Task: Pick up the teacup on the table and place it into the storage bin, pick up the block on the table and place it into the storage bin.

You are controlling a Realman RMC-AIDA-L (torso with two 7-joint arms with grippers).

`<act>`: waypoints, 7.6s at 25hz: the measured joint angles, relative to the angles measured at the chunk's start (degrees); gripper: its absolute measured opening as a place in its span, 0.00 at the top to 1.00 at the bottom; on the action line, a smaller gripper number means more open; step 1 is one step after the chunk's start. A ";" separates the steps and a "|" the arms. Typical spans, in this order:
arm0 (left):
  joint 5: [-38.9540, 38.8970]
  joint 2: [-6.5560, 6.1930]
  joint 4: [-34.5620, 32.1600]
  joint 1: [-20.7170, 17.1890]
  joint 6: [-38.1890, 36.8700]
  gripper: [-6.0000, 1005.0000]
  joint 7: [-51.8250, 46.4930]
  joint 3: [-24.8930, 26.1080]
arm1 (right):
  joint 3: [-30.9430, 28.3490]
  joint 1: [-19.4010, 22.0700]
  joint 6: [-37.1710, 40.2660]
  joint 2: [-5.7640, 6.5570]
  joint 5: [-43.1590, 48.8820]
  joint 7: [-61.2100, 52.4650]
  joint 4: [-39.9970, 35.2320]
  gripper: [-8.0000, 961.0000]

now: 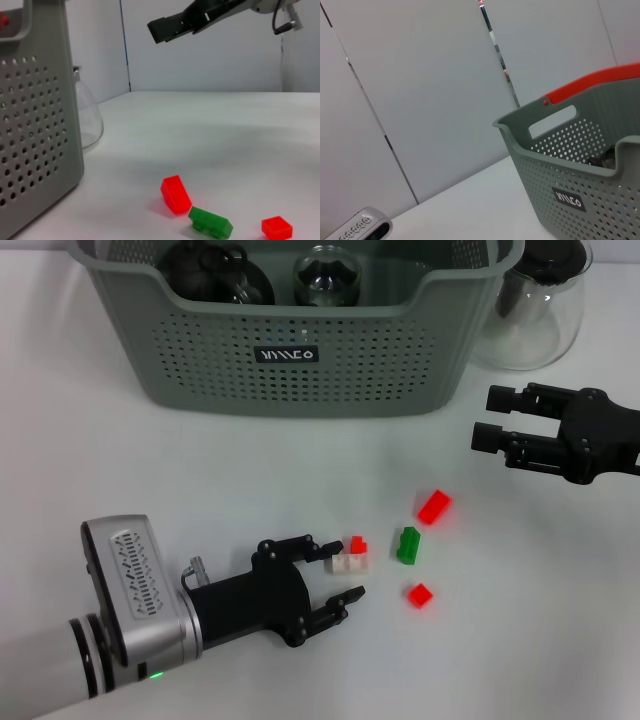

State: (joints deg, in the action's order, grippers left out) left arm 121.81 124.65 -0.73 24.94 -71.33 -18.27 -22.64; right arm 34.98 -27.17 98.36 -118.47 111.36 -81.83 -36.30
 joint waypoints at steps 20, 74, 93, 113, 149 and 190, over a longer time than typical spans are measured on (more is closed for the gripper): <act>-0.31 0.13 0.11 0.54 0.21 0.58 -0.01 0.23 | 0.00 -0.13 0.17 -0.01 -0.05 0.00 0.00 0.24; 34.04 -1.85 -56.71 31.29 9.74 0.68 -126.16 -36.33 | -0.03 -0.40 0.01 0.08 0.01 -0.09 -0.09 0.24; -27.32 -4.17 -46.71 -7.34 -35.70 0.18 -48.98 -14.79 | 0.06 -0.04 0.28 0.68 0.09 -1.16 -0.15 0.24; -7.50 -0.12 -18.73 4.05 -4.73 0.44 -25.05 -23.23 | 0.45 -0.10 -0.29 0.84 0.08 -2.04 -0.08 0.24; -14.91 0.12 -10.44 4.47 -2.31 0.52 -14.66 -22.92 | 0.44 -0.07 -0.27 0.59 0.08 -2.00 -0.08 0.24; -14.37 -3.14 -23.87 -0.36 -17.29 0.81 -36.29 -22.57 | 0.35 -0.08 -0.30 0.85 0.08 -2.19 -0.08 0.24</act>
State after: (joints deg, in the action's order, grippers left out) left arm 107.44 121.52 -24.60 24.58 -88.62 -54.57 -45.21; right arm 35.33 -27.25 98.06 -117.62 111.45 -84.02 -36.38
